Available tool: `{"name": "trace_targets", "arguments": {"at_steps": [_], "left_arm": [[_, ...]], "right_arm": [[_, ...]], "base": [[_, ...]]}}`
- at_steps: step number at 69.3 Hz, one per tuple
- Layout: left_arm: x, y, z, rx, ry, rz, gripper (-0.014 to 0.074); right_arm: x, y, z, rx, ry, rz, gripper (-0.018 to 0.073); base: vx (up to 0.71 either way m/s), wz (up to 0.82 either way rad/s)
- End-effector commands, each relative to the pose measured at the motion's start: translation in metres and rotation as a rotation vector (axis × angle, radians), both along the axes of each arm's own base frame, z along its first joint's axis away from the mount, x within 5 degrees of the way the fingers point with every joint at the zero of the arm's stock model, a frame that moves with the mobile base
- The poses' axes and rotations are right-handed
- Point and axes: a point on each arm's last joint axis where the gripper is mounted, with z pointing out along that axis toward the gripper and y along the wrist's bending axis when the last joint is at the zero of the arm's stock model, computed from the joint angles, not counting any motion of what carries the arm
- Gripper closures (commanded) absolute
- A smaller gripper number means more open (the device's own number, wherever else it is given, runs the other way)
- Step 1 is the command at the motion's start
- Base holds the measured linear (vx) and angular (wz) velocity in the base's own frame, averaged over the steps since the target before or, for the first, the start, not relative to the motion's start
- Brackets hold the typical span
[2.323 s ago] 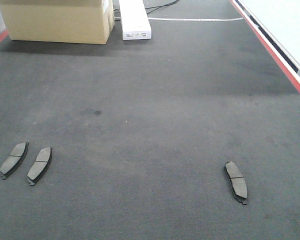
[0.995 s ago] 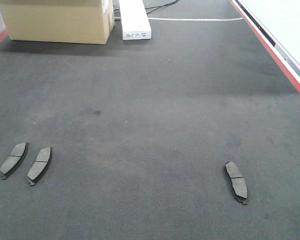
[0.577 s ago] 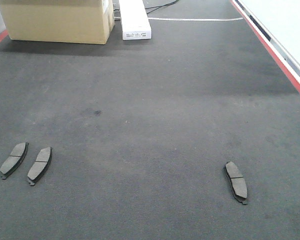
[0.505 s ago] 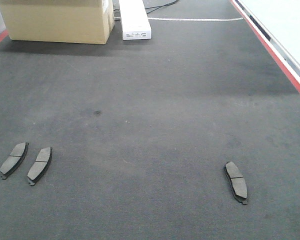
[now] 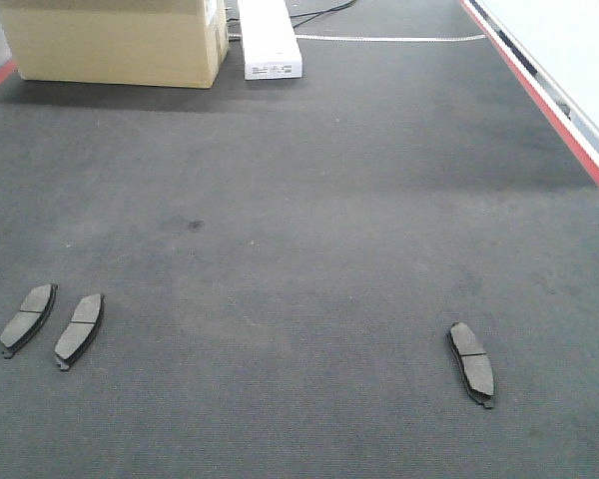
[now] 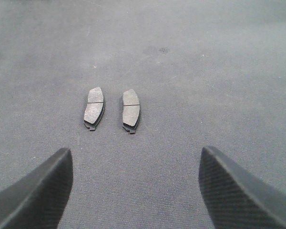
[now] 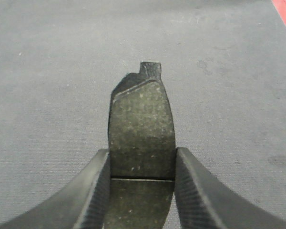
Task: Move and align brake pads A on conveyor
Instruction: 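Lower the right gripper's brake pad beside the other placed pad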
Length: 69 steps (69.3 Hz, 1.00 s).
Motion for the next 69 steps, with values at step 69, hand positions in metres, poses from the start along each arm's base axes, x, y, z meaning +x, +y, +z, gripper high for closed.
{"name": "trace_targets", "arguments": {"at_steps": [69], "left_arm": [[0.002,-0.001,0.013,-0.028,-0.082,-0.006,0.0080]], "right_arm": [[0.201,0.032,-0.034,0.105,0.528,0.126,0.0564]], "base": [[0.00,0.00]]}}
